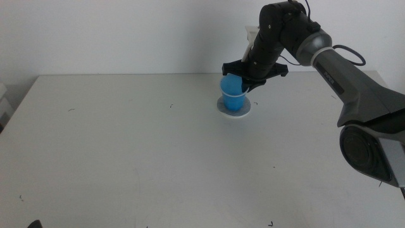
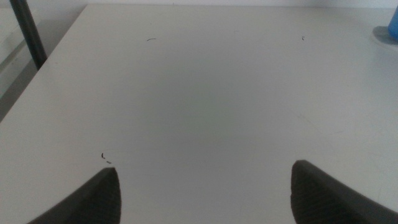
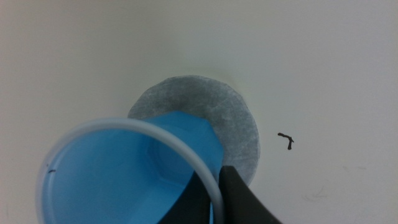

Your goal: Place an empty cup on a cup mat.

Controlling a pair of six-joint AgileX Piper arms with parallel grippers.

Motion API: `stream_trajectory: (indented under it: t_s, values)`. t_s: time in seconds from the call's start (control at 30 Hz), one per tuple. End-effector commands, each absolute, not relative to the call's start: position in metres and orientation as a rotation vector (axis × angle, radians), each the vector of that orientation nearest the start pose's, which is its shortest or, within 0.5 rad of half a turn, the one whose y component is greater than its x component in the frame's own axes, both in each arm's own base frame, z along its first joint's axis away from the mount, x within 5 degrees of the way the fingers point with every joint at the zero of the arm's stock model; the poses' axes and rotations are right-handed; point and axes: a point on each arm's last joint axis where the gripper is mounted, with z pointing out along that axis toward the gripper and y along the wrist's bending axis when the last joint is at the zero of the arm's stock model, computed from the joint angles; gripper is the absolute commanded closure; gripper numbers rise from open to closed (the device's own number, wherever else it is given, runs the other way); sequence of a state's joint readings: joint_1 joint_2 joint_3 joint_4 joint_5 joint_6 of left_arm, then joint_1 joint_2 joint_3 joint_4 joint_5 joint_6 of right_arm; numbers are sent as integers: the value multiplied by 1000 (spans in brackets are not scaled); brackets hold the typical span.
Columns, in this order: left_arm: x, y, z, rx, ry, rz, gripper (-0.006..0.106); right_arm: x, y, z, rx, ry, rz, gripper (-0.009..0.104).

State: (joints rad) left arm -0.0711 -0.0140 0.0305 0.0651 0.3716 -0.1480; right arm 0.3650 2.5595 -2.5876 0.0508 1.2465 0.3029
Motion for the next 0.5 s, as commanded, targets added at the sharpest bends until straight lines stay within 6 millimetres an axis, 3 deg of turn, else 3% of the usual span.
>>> stream_trajectory:
  t_s: [0.0,0.13,0.47]
  values:
    - [53,-2,179,-38,1787,-102,-5,496,191,258,-93,2671,259,92]
    - [53,-2,179,-38,1787,-102,-5,496,192,256,-109,2672,258,79]
    - [53,-2,179,-38,1787,-102,-5,495,192,263,-113,2658,264,31]
